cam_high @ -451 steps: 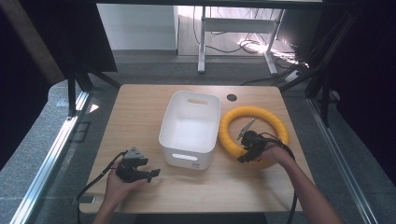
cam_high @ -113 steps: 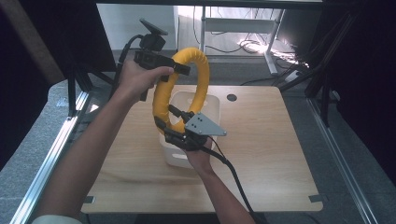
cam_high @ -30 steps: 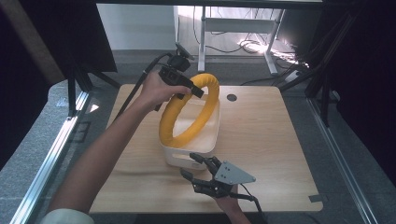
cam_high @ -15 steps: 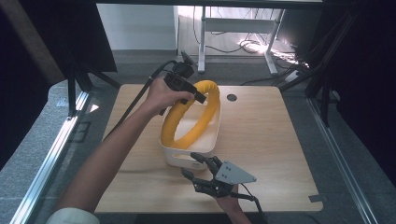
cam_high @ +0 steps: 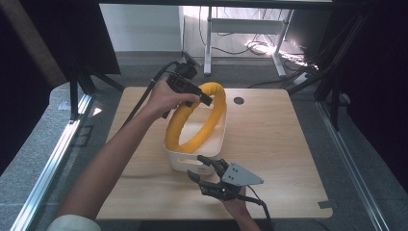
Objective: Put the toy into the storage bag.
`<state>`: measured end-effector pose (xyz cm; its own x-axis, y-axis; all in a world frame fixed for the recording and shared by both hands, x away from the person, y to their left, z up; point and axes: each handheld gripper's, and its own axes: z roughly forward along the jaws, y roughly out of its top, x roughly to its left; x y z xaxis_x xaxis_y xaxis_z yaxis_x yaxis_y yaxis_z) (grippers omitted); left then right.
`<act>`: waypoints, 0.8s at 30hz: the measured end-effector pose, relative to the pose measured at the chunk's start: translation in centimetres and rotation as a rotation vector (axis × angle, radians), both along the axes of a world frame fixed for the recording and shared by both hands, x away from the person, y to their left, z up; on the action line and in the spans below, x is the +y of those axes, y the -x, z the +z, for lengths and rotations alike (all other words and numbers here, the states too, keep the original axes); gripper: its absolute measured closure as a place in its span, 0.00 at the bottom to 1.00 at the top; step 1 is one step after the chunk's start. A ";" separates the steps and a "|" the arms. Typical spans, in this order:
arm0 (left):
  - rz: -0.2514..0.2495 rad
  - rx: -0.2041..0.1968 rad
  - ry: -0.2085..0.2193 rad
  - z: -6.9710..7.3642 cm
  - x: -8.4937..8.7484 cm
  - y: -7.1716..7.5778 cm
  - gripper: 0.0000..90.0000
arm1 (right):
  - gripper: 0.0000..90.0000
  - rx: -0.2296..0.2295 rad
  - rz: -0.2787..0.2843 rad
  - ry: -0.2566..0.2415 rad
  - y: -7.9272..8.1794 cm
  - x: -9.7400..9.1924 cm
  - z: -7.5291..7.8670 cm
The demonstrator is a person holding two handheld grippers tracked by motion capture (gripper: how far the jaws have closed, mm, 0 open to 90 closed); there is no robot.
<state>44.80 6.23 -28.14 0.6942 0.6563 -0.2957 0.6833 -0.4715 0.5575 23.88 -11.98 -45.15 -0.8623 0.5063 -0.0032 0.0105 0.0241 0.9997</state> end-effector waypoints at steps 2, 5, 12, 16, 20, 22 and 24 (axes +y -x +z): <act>0.011 -0.022 0.018 0.4 0.5 0.2 0.30 | 0.48 0.006 -0.001 0.002 -0.2 0.0 0.0; 0.001 -0.057 0.046 1.0 1.6 0.6 0.29 | 0.48 0.018 -0.004 0.003 -0.4 -0.2 -0.1; 0.012 -0.134 0.096 1.7 4.9 2.4 0.29 | 0.48 0.031 -0.016 0.022 -1.3 -0.5 0.4; 0.024 -0.154 0.118 1.2 6.8 3.5 0.29 | 0.49 0.058 -0.019 0.028 -2.4 -1.1 1.2; 0.040 -0.188 0.144 0.3 8.9 4.6 0.29 | 0.49 0.074 -0.036 0.027 -3.6 -2.3 1.9; 0.058 -0.200 0.156 -0.4 10.1 5.1 0.29 | 0.48 0.069 -0.061 0.072 -4.1 -3.1 1.9; 0.075 -0.205 0.171 -1.2 11.0 5.6 0.29 | 0.48 0.078 -0.088 0.108 -4.6 -4.1 1.8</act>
